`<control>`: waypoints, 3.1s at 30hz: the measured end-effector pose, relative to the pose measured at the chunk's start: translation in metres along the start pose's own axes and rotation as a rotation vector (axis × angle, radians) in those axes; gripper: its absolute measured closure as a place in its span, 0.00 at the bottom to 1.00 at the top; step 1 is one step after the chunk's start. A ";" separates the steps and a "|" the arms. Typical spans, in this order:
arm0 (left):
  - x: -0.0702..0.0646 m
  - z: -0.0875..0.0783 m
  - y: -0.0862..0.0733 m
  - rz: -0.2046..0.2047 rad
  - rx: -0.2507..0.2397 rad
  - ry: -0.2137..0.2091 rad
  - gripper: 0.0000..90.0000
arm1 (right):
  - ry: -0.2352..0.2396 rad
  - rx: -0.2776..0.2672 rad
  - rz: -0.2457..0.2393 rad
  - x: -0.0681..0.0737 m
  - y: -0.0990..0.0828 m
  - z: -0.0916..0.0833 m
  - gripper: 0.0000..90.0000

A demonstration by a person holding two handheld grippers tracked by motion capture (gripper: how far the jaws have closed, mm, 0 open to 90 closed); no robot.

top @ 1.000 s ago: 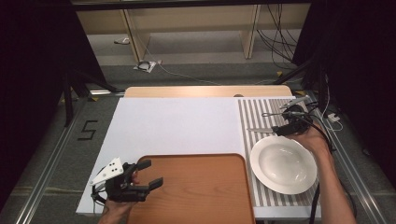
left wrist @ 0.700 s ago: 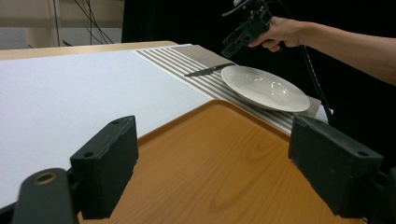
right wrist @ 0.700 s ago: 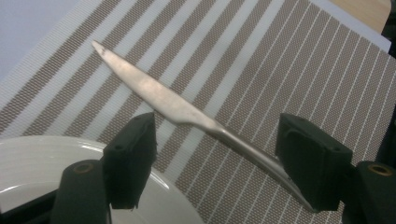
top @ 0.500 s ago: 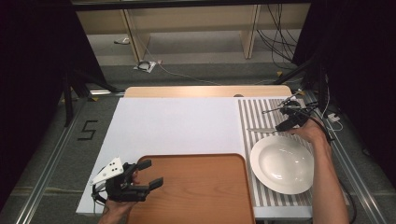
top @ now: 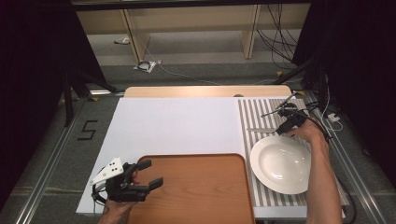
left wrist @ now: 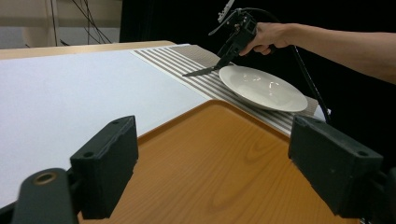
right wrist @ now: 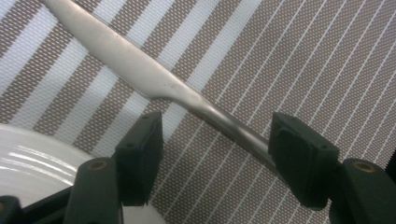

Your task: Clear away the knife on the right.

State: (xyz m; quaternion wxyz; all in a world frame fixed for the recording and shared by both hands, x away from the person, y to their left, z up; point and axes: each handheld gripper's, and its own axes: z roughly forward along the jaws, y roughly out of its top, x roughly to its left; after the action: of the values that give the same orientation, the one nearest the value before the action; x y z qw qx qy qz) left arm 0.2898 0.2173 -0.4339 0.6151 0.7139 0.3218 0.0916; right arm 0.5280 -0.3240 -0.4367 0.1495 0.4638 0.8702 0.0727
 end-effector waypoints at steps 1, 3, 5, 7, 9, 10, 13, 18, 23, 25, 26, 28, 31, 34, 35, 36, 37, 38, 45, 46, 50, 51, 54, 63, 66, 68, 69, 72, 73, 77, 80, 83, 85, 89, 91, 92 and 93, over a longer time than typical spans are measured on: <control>0.000 0.000 0.000 0.000 0.000 0.000 0.18 | -0.003 0.001 -0.005 -0.001 0.000 0.002 0.42; 0.000 0.000 0.000 0.001 0.000 0.000 0.18 | 0.007 0.016 -0.001 -0.001 0.000 0.005 0.43; 0.000 0.000 0.000 0.000 -0.002 0.000 0.18 | -0.001 0.026 -0.011 -0.002 0.000 0.010 0.43; 0.000 -0.001 0.000 -0.001 -0.003 -0.002 0.18 | 0.000 0.030 0.001 -0.001 0.001 0.012 0.44; 0.000 -0.001 0.000 -0.001 -0.003 -0.001 0.18 | 0.009 0.034 -0.001 -0.002 0.002 0.014 0.45; 0.000 0.000 0.000 0.001 -0.001 0.001 0.18 | 0.002 0.039 -0.003 -0.002 0.002 0.016 0.45; 0.000 0.000 0.000 0.002 0.002 0.001 0.18 | 0.001 0.032 0.003 -0.003 0.002 0.017 0.46; 0.000 0.000 0.000 0.003 0.002 0.000 0.18 | 0.008 0.021 0.011 -0.007 0.000 0.018 0.46; -0.001 0.000 0.000 0.011 0.001 -0.004 0.18 | 0.013 0.014 0.020 -0.007 0.001 0.019 0.46; -0.001 0.000 0.000 0.009 0.000 -0.003 0.18 | 0.017 0.014 0.017 -0.007 0.001 0.019 0.46; -0.001 0.000 0.000 0.007 0.000 -0.003 0.18 | 0.017 0.014 0.015 -0.007 0.002 0.019 0.46; -0.001 0.000 0.000 0.003 0.000 -0.003 0.18 | 0.019 0.015 0.016 -0.008 0.002 0.019 0.46; -0.001 0.000 0.000 0.009 0.002 -0.005 0.18 | 0.019 0.012 0.020 -0.008 0.001 0.019 0.45; -0.002 0.000 0.000 0.009 0.002 -0.006 0.18 | 0.020 0.014 0.023 -0.008 0.001 0.019 0.45; -0.001 0.000 0.000 0.009 0.002 -0.006 0.18 | 0.019 0.015 0.021 -0.008 0.001 0.019 0.45; -0.001 0.000 0.000 0.009 0.002 -0.006 0.18 | 0.019 0.015 0.020 -0.008 0.001 0.019 0.45; -0.001 0.000 0.000 0.009 0.003 -0.007 0.18 | 0.020 0.014 0.020 -0.008 0.001 0.019 0.45; -0.001 0.000 0.000 0.008 0.004 -0.007 0.18 | 0.022 0.011 0.021 -0.008 0.001 0.019 0.45; -0.001 0.000 0.000 0.006 0.002 -0.008 0.18 | 0.030 0.008 0.028 -0.010 0.000 0.020 0.46; -0.002 0.000 0.000 0.007 0.002 -0.008 0.18 | 0.031 0.008 0.028 -0.009 0.000 0.020 0.48; -0.002 0.000 0.000 0.005 0.003 -0.008 0.18 | 0.064 0.006 0.037 -0.009 -0.001 0.019 0.57; -0.002 0.000 0.000 0.008 0.002 -0.008 0.18 | 0.070 0.003 0.051 -0.009 -0.001 0.019 0.59; -0.001 0.000 0.000 0.004 0.002 -0.005 0.18 | 0.064 0.007 0.023 -0.006 0.000 0.018 0.64; -0.002 0.000 0.000 0.008 0.005 -0.005 0.18 | 0.102 0.057 -0.004 -0.005 -0.001 0.015 0.73; -0.002 0.001 0.000 0.008 0.006 -0.004 0.18 | 0.117 0.062 -0.021 -0.004 0.000 0.015 0.80; -0.002 0.000 0.000 0.009 0.005 -0.004 0.18 | 0.114 0.068 -0.021 -0.002 0.001 0.015 0.80; -0.001 0.000 0.000 0.007 0.004 -0.003 0.18 | 0.111 0.071 -0.034 -0.003 0.001 0.015 0.80; -0.001 0.000 0.000 0.005 0.002 -0.001 0.18 | 0.109 0.094 -0.048 -0.001 0.003 0.014 0.80; -0.001 0.000 0.000 0.005 0.003 -0.001 0.18 | 0.099 0.094 -0.062 -0.001 0.004 0.015 0.80; -0.001 0.001 0.000 0.009 0.006 -0.002 0.18 | 0.094 0.111 -0.083 0.001 0.006 0.015 0.82; -0.001 0.000 0.000 0.006 0.002 -0.001 0.18 | 0.092 0.124 -0.098 0.003 0.008 0.015 0.84; -0.001 0.000 0.000 0.002 0.001 0.000 0.18 | 0.091 0.132 -0.115 0.005 0.008 0.015 0.88; -0.001 0.000 0.000 0.005 0.002 -0.001 0.18 | 0.089 0.131 -0.121 0.006 0.009 0.015 0.89; -0.001 0.000 0.000 0.006 0.004 -0.001 0.18 | 0.066 0.127 -0.160 0.009 0.009 0.015 0.89; -0.001 0.000 0.000 0.003 0.002 0.001 0.18 | 0.050 0.124 -0.176 0.011 0.009 0.014 0.89; -0.001 0.000 0.000 0.003 0.001 0.002 0.18 | 0.041 0.121 -0.183 0.013 0.009 0.014 0.89; 0.000 0.000 0.000 0.002 0.002 0.003 0.18 | 0.028 0.115 -0.194 0.013 0.009 0.013 0.89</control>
State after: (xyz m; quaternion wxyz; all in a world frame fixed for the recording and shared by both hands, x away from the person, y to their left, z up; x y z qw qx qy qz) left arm 0.2895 0.2172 -0.4337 0.6139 0.7148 0.3220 0.0928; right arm 0.5322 -0.3082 -0.4495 0.1167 0.3840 0.9158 0.0145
